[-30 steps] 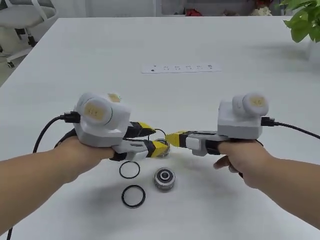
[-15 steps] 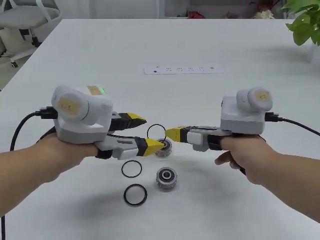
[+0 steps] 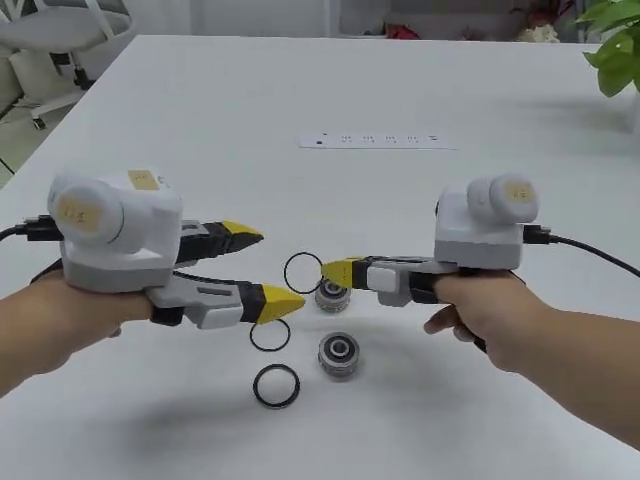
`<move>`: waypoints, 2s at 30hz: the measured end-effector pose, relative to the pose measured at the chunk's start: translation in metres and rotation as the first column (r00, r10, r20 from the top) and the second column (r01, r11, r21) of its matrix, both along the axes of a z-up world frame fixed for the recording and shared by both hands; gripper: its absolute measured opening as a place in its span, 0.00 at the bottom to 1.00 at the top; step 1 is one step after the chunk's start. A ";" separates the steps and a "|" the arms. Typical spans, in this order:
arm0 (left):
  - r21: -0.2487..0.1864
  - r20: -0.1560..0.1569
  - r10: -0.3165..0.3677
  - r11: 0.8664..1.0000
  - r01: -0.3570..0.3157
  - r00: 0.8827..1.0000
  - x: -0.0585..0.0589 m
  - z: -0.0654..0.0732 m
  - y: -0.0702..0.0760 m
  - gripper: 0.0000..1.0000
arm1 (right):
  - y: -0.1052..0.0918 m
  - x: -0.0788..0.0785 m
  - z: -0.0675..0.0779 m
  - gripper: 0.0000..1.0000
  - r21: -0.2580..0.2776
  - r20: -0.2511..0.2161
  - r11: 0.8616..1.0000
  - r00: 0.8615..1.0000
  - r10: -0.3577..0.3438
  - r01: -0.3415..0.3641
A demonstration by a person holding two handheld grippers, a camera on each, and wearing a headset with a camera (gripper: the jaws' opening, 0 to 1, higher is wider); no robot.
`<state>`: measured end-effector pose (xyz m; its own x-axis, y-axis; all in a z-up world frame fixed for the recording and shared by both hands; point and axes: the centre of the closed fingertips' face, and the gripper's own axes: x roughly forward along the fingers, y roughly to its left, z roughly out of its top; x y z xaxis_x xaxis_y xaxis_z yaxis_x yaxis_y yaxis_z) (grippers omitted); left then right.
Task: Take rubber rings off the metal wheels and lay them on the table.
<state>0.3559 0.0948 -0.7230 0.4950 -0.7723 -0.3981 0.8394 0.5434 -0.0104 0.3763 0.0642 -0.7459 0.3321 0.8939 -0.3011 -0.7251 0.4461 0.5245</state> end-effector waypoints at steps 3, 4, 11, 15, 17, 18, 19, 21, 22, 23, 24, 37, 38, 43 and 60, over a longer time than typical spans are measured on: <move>-0.001 -0.008 0.006 1.000 -0.006 1.000 -0.004 -0.003 0.005 0.64 | 0.006 -0.004 -0.003 0.00 -0.004 -0.012 1.000 1.000 0.015 -0.015; 0.002 -0.009 0.006 1.000 -0.006 1.000 -0.005 -0.004 0.007 0.64 | 0.007 -0.005 -0.004 0.00 -0.006 -0.015 1.000 1.000 0.020 -0.020; -0.004 -0.020 0.017 1.000 -0.017 1.000 -0.011 -0.007 0.018 0.70 | 0.018 -0.016 -0.014 0.00 -0.023 -0.045 0.998 0.997 0.062 -0.063; -0.002 -0.027 0.020 1.000 -0.020 0.999 -0.015 -0.010 0.022 0.71 | 0.023 -0.021 -0.022 0.00 -0.036 -0.065 0.995 0.994 0.085 -0.088; 0.000 -0.028 0.021 1.000 -0.021 0.999 -0.016 -0.011 0.024 0.72 | 0.024 -0.022 -0.026 0.00 -0.041 -0.075 0.994 0.993 0.094 -0.097; 0.001 -0.030 0.021 1.000 -0.021 0.999 -0.018 -0.012 0.025 0.72 | 0.025 -0.023 -0.027 0.00 -0.043 -0.080 0.994 0.992 0.097 -0.101; 0.001 -0.031 0.023 1.000 -0.023 0.999 -0.018 -0.012 0.026 0.72 | 0.025 -0.023 -0.029 0.00 -0.045 -0.083 0.994 0.991 0.100 -0.104; 0.000 -0.034 0.027 1.000 -0.027 0.999 -0.019 -0.013 0.027 0.72 | 0.026 -0.024 -0.031 0.00 -0.046 -0.093 0.993 0.990 0.107 -0.111; -0.001 -0.036 0.028 1.000 -0.028 0.999 -0.020 -0.014 0.028 0.72 | 0.027 -0.024 -0.031 0.00 -0.047 -0.096 0.992 0.989 0.109 -0.114; 0.000 -0.040 0.030 1.000 -0.030 0.999 -0.021 -0.015 0.029 0.72 | 0.028 -0.025 -0.032 0.00 -0.049 -0.102 0.992 0.988 0.114 -0.119; 0.002 -0.040 0.032 0.999 -0.032 0.999 -0.022 -0.016 0.031 0.72 | 0.029 -0.026 -0.033 0.00 -0.050 -0.107 0.991 0.987 0.117 -0.123; 0.006 -0.056 0.048 0.999 -0.047 0.997 -0.028 -0.022 0.038 0.72 | 0.035 -0.032 -0.048 0.00 -0.091 -0.152 0.984 0.979 0.139 -0.154; 0.006 -0.058 0.049 0.999 -0.049 0.997 -0.027 -0.023 0.039 0.72 | 0.034 -0.032 -0.048 0.00 -0.093 -0.153 0.984 0.979 0.137 -0.153; 0.009 -0.063 0.053 0.999 -0.053 0.997 -0.028 -0.025 0.040 0.72 | 0.033 -0.031 -0.050 0.00 -0.108 -0.153 0.983 0.980 0.131 -0.148; 0.016 -0.074 0.053 0.999 -0.051 0.996 -0.031 -0.028 0.038 0.72 | 0.030 -0.032 -0.053 0.07 -0.154 -0.111 0.976 0.984 0.139 -0.156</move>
<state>0.3252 0.1330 -0.7511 0.5028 -0.7406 -0.4458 0.8072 0.5868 -0.0643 0.3439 0.0940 -0.7990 0.1616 0.8675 -0.4704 -0.7374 0.4229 0.5266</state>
